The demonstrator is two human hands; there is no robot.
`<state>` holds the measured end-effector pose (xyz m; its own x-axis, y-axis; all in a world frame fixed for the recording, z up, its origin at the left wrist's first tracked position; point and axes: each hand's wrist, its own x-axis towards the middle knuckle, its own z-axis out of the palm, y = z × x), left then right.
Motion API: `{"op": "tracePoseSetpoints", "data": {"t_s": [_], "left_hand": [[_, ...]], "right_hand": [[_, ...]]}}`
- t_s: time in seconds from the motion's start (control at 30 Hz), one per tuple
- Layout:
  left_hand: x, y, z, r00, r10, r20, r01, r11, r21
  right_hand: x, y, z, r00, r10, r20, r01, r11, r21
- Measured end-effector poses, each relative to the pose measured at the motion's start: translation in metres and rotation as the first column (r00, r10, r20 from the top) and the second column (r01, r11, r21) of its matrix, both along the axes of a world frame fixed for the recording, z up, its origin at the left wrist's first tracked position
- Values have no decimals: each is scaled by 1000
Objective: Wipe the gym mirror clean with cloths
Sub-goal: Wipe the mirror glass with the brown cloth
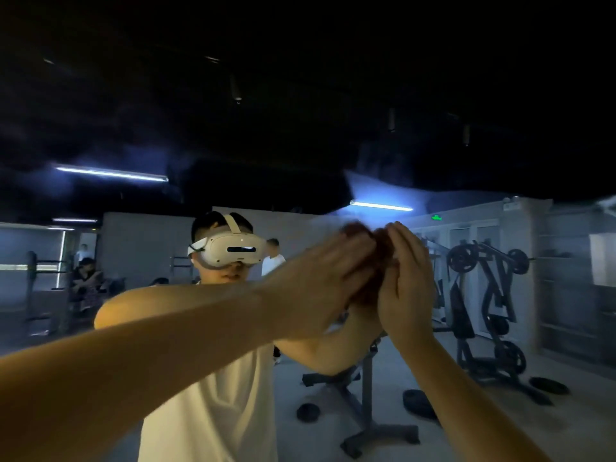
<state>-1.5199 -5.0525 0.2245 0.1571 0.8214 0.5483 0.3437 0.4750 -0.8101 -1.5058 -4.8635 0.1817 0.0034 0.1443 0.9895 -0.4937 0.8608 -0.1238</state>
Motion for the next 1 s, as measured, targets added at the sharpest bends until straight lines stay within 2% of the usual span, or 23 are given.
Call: {"op": "tracePoseSetpoints", "data": {"t_s": [0.07, 0.13, 0.2, 0.27, 0.3, 0.37, 0.4, 0.47, 0.53, 0.6, 0.67, 0.73, 0.8, 0.83, 0.9, 0.93, 1.0], "left_hand": [[2, -9, -9, 997, 66, -29, -71, 975, -210], [1, -14, 22, 990, 82, -114, -109, 960, -257], [3, -19, 73, 990, 85, -109, -91, 995, -48], [9, -24, 108, 991, 132, -37, -120, 965, 234], [8, -20, 111, 989, 144, -10, -134, 939, 317], [0, 4, 85, 994, 104, -24, -89, 930, 357], [-2, 18, 62, 996, 66, -56, -45, 950, 308], [6, 36, 5, 995, 65, -73, -59, 996, 71], [18, 33, -35, 995, 92, -42, -99, 973, -209], [19, 24, -39, 988, 95, -123, -131, 933, -335], [12, 19, -6, 974, 88, -207, -143, 952, -269], [7, 14, 41, 985, 78, -152, -75, 997, 21], [8, 11, 72, 992, 112, -55, -90, 948, 305], [8, 15, 75, 992, 127, -1, -117, 918, 379], [2, 33, 54, 996, 82, 28, -86, 903, 422], [0, 43, 34, 999, 49, 4, -47, 925, 378], [4, 53, -14, 999, 38, -4, -37, 987, 155]], "right_hand": [[0, 2, -5, 1000, -26, -2, 26, 999, 43], [0, 3, -9, 999, -54, -4, 54, 995, 88], [-1, 5, -11, 997, -76, -10, 77, 989, 130], [-2, 10, -10, 997, -75, -14, 76, 983, 168], [-1, 11, -10, 998, -55, -13, 56, 984, 167], [0, 14, -9, 1000, 19, -5, -18, 992, 121], [1, 16, -7, 998, 56, -5, -56, 995, 81], [4, 19, -3, 996, 90, 1, -90, 996, 2], [5, 20, -6, 997, 67, 27, -67, 998, 0], [4, 22, -14, 998, 44, 34, -47, 996, 79], [1, 27, -20, 998, 44, 36, -48, 988, 146], [-1, 31, -23, 999, 38, 31, -43, 983, 177], [-2, 32, -22, 1000, 24, 3, -24, 981, 194], [-2, 32, -22, 1000, 30, -7, -28, 980, 198], [-4, 32, -22, 997, 71, -7, -68, 983, 171], [-4, 34, -22, 995, 101, -1, -100, 986, 134], [-4, 37, -22, 988, 156, -2, -156, 986, 51]]}}
